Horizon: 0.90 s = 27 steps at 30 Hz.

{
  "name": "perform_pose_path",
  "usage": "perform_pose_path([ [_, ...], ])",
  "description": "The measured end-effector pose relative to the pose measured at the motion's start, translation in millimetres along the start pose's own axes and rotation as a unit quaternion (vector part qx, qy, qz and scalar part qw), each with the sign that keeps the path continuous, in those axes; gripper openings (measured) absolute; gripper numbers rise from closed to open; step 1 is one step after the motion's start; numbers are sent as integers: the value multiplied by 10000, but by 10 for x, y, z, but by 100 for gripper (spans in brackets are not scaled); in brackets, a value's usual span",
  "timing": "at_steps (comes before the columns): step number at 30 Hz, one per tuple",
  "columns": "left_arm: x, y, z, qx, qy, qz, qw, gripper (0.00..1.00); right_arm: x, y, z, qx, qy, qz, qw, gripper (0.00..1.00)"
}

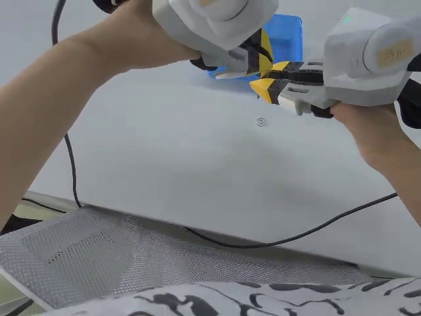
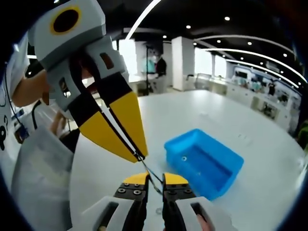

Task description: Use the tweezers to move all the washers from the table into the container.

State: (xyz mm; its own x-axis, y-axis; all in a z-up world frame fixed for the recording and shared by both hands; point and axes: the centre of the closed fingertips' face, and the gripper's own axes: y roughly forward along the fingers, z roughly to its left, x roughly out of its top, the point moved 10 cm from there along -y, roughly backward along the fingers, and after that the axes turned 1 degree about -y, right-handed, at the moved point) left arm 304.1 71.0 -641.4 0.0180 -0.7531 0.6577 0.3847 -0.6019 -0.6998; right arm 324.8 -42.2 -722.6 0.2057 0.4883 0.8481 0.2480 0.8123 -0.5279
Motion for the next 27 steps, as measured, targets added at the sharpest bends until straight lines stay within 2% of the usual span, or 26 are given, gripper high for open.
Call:
perform_pose_path([
  [3,-60,42,-23,-48,-17,38,10000,0,-75,10,11,7,100,-33,9999,7],
  [8,-139,117,-61,-145,-76,76,9998,0,-146,16,71,70,188,61,9998,7],
  [13,-164,162,-129,-220,-145,79,9996,0,-208,1,108,85,231,153,9996,7],
  [18,-227,204,-137,-246,-267,75,9993,0,-242,-10,98,73,292,202,9993,8],
  [24,-240,262,-150,-240,-279,151,9992,0,-268,24,80,85,382,223,9990,8],
  [27,-244,236,-134,-249,-312,142,9991,0,-265,23,77,83,396,208,9990,8],
])
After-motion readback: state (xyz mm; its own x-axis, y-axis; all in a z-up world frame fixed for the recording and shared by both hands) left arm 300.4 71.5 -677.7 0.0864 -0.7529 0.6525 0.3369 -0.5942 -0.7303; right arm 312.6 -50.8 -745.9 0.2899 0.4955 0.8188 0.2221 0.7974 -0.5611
